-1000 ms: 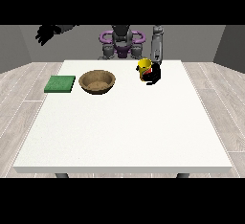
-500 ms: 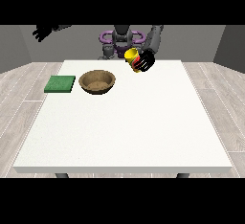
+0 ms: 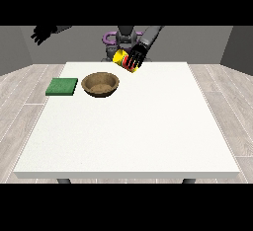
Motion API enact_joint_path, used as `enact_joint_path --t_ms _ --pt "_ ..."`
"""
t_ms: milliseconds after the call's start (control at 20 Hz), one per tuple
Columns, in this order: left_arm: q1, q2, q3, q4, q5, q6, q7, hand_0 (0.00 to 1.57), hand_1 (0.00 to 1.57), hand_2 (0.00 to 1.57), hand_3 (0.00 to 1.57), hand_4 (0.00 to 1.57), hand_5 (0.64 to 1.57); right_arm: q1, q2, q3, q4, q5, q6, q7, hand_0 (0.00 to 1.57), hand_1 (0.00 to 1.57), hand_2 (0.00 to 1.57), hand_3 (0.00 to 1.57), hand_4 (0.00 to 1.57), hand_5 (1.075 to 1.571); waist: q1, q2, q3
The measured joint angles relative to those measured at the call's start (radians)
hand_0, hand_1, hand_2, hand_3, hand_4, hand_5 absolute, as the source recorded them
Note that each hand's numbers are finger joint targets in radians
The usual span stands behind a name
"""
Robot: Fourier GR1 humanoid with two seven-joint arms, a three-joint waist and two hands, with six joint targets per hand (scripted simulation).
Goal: Pick the cup and pour the ball into the bowl, then pick the bowl and place it on the pad
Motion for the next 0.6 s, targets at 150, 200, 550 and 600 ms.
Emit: enact_joint_path --t_ms 150,200,550,600 --pt "-0.076 -0.012 -0.064 0.027 -0.096 -0.032 0.132 1.31 1.31 1.57 1.57 1.47 1.529 -0.018 -0.007 0.003 0.033 0.001 0.019 -0.011 0.0 0.0 0.0 0.17 0.7 1.56 -0.014 0.011 -0.0001" --pt "-0.1 -0.015 -0.081 0.041 -0.129 -0.04 0.17 1.33 1.33 1.57 1.57 1.41 1.554 -0.032 -0.006 0.008 0.033 0.0 0.017 -0.004 0.0 0.0 0.0 0.15 0.7 1.559 -0.021 0.017 -0.0004" --pt "-0.228 -0.023 -0.223 0.102 -0.337 -0.187 0.377 1.4 1.4 1.57 1.57 1.04 1.571 -0.061 0.006 0.025 0.068 0.013 0.013 -0.007 0.0 0.0 0.0 0.26 0.69 1.554 -0.033 -0.009 -0.0012" --pt "-0.24 -0.024 -0.246 0.104 -0.362 -0.21 0.399 1.22 1.22 1.57 1.57 1.06 1.571 -0.073 0.004 0.028 0.071 0.014 0.011 -0.001 0.0 0.0 0.0 0.29 0.69 1.552 -0.036 -0.007 -0.0011"
